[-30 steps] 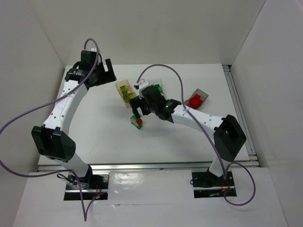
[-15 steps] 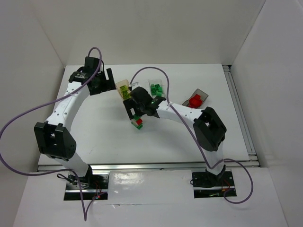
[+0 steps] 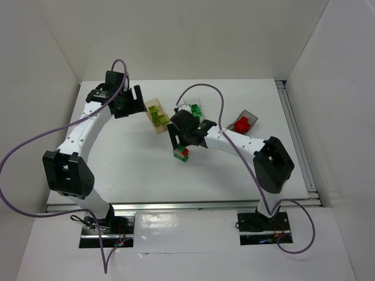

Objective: Sort the legos into containers by color

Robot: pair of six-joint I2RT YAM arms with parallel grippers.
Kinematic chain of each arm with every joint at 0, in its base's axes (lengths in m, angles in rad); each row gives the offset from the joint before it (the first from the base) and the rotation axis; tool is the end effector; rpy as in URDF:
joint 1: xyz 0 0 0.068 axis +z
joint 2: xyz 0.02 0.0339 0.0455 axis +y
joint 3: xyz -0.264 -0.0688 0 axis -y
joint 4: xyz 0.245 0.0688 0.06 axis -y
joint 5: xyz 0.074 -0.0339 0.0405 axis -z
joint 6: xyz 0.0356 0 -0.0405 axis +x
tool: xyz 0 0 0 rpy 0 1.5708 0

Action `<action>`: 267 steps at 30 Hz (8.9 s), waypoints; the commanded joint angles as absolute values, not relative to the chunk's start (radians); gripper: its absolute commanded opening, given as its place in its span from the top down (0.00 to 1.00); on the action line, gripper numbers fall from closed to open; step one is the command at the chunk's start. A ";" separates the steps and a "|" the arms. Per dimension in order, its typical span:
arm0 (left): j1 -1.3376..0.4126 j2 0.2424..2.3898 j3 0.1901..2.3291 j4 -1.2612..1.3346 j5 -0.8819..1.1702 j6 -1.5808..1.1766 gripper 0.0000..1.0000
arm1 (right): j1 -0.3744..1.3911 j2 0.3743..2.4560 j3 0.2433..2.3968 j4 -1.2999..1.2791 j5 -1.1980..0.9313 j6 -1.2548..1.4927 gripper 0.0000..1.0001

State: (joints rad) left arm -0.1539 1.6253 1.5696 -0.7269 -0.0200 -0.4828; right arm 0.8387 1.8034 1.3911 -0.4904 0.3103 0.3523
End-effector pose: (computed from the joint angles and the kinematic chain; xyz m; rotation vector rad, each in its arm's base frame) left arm 0.3559 -0.0545 0.3461 -0.3980 2.3380 -0.2862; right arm 0.2729 0.2874 0.2425 -0.4548 2.3781 0.1576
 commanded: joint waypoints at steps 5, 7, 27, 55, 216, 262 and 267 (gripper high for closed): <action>-0.167 1.621 1.568 -0.696 0.012 -0.500 0.11 | 0.857 1.740 1.376 -0.548 0.341 0.644 0.14; -0.167 1.621 1.568 -0.696 0.003 -0.500 0.11 | 0.867 1.740 1.364 -0.548 0.341 0.701 0.19; -0.167 1.631 1.529 -0.678 0.003 -0.491 0.11 | 0.946 1.884 1.477 -0.618 0.543 0.807 0.38; -0.167 1.631 1.479 -0.669 0.064 -0.453 0.12 | 0.864 1.782 1.550 -0.554 0.413 0.571 0.84; -0.190 1.689 1.302 0.284 1.249 -0.804 1.00 | 0.514 1.647 1.178 0.151 -0.979 0.494 0.78; -0.600 2.623 2.387 -0.057 0.725 -0.899 1.00 | 0.235 0.930 1.131 -0.707 0.560 0.606 0.81; -0.609 2.645 2.408 -0.057 0.747 -0.908 0.53 | 0.235 0.917 1.121 -0.716 0.572 0.606 0.81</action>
State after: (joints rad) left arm -0.6098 2.6286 2.3631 -0.1020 0.7307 -0.8745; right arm 0.2413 0.9321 1.0992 -0.6971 0.5285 0.5877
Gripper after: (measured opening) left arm 0.419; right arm 0.459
